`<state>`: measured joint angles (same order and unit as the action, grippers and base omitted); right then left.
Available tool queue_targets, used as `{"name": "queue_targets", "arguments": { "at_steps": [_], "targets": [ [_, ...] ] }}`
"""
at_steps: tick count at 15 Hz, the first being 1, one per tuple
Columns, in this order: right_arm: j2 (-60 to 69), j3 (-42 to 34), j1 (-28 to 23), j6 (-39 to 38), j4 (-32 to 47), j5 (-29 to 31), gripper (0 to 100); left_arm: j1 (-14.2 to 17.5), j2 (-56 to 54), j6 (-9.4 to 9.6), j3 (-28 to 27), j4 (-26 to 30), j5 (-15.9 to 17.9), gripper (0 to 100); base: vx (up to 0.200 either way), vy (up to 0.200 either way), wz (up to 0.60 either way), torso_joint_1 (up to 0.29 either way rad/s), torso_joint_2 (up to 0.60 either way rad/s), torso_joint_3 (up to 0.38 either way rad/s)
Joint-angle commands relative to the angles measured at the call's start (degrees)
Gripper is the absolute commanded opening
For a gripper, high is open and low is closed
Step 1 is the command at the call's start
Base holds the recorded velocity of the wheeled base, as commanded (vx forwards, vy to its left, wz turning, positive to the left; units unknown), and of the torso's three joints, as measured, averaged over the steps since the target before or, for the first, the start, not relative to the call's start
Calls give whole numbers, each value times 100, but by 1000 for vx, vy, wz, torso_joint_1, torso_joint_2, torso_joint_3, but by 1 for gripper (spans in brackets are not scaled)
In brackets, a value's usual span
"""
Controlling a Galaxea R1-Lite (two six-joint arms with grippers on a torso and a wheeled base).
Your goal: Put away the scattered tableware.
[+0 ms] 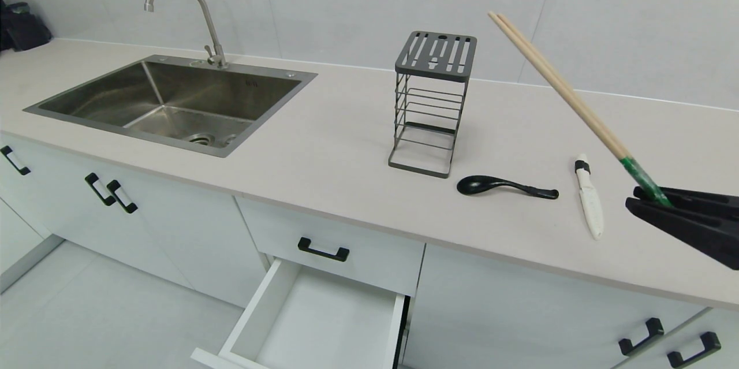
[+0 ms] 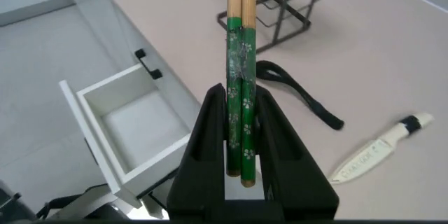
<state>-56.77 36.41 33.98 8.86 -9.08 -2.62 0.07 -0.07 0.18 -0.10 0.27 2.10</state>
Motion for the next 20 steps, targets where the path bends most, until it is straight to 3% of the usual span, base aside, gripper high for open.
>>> {"name": "queue_targets", "arguments": {
  "at_steps": [1, 5, 10, 15, 20],
  "targets": [
    [-18, -38, 329, 160, 21, -19, 0, 1, 7, -1, 1, 0, 1, 100, 0, 0, 0, 0, 0, 0],
    [-756, -600, 645, 757, -59, -10, 0, 1, 7, -1, 1, 0, 1, 100, 0, 0, 0, 0, 0, 0],
    [-1090, -846, 1006, 810, -331, -28, 0, 1, 7, -1, 1, 0, 1, 100, 0, 0, 0, 0, 0, 0],
    [-2057, -583, 1384, 810, -858, -37, 0, 1, 7, -1, 1, 0, 1, 100, 0, 0, 0, 0, 0, 0],
    [-2778, 85, 1683, 810, -894, -19, 0, 1, 7, 8, 1, 0, 1, 100, 0, 0, 0, 0, 0, 0]
  ]
}}
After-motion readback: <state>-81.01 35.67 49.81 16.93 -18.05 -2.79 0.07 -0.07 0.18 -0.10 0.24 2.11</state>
